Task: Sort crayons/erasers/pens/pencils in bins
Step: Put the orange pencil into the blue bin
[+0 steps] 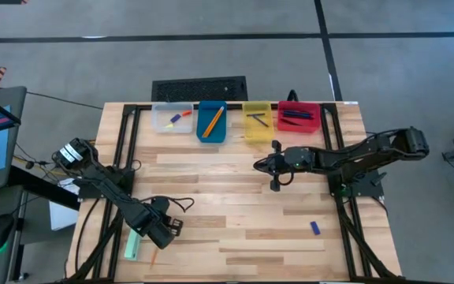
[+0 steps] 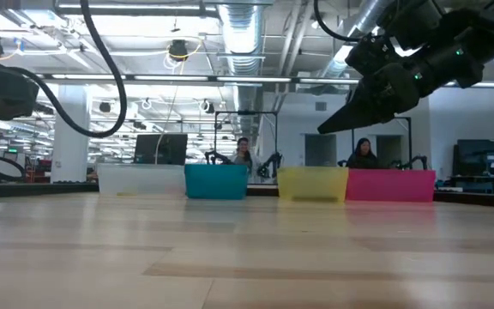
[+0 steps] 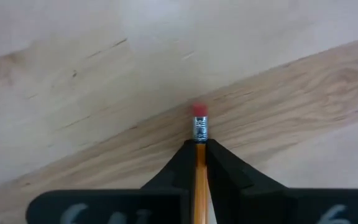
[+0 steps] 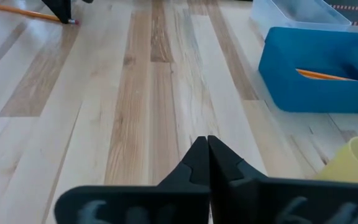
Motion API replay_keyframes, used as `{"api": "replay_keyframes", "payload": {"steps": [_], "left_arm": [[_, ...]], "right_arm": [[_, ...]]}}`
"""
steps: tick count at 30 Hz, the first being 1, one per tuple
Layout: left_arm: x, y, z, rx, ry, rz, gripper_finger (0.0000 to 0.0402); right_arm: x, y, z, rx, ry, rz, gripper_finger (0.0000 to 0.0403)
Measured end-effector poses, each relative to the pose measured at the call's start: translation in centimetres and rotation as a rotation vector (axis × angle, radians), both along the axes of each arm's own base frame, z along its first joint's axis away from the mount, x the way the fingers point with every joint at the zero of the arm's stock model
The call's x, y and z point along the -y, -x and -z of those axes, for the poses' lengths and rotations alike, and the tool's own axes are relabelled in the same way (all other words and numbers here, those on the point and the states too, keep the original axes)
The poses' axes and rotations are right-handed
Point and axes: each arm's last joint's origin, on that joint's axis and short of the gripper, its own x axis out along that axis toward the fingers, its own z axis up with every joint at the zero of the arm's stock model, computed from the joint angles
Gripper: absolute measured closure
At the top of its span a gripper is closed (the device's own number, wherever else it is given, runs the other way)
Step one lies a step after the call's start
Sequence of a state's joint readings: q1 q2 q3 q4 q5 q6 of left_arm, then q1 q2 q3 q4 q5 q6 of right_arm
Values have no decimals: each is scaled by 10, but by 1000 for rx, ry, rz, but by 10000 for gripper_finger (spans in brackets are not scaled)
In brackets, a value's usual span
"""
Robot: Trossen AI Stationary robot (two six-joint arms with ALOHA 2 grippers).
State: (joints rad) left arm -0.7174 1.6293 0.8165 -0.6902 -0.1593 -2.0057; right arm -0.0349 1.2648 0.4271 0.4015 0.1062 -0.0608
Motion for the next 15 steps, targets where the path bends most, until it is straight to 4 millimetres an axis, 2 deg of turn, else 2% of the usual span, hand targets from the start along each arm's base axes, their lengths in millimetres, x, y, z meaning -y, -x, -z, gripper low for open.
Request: {"api": "replay_keyframes", "payload": {"steps": [8,15], "left_arm": [[-19,-6,-21,182,-184,55,397],[-51,-21,-40,242,-311,132,401]], "right_arm": [[0,0,0,0,0,-1,397],[0,0,0,0,0,-1,400]]}}
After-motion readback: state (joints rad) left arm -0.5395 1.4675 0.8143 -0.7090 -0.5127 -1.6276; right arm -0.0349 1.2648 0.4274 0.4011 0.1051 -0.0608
